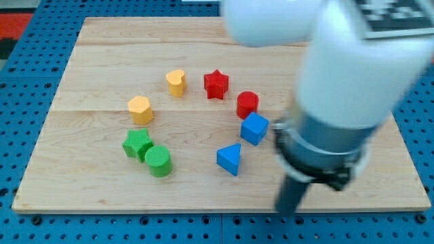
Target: Separate green star and green circle
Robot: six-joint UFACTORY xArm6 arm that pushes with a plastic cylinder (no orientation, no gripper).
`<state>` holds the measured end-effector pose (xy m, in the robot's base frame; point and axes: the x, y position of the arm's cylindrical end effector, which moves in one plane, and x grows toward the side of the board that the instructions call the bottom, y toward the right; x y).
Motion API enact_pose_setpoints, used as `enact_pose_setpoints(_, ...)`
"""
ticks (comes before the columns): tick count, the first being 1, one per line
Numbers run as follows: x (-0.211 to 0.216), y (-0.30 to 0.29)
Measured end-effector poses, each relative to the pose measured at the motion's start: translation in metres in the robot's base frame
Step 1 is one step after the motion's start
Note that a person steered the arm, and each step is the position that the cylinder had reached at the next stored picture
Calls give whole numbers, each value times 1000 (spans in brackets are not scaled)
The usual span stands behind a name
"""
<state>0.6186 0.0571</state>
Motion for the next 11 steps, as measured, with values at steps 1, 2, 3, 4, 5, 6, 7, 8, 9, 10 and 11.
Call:
enact_pose_setpoints(1,0,-107)
enact_pose_setpoints(2,-28,-169)
enact_pose_setpoints(3,-49,-213)
enact_pose_setpoints(4,-76,-215)
enact_pose_setpoints(5,-87,-186)
enact_pose_setpoints(6,-85,-175)
enact_pose_setpoints(7,-76,-175)
enact_pose_setpoints(8,-66,-174)
enact_pose_setpoints(9,-67,-144)
enact_pose_setpoints(10,-67,-132)
enact_pose_setpoints(11,-75,-140)
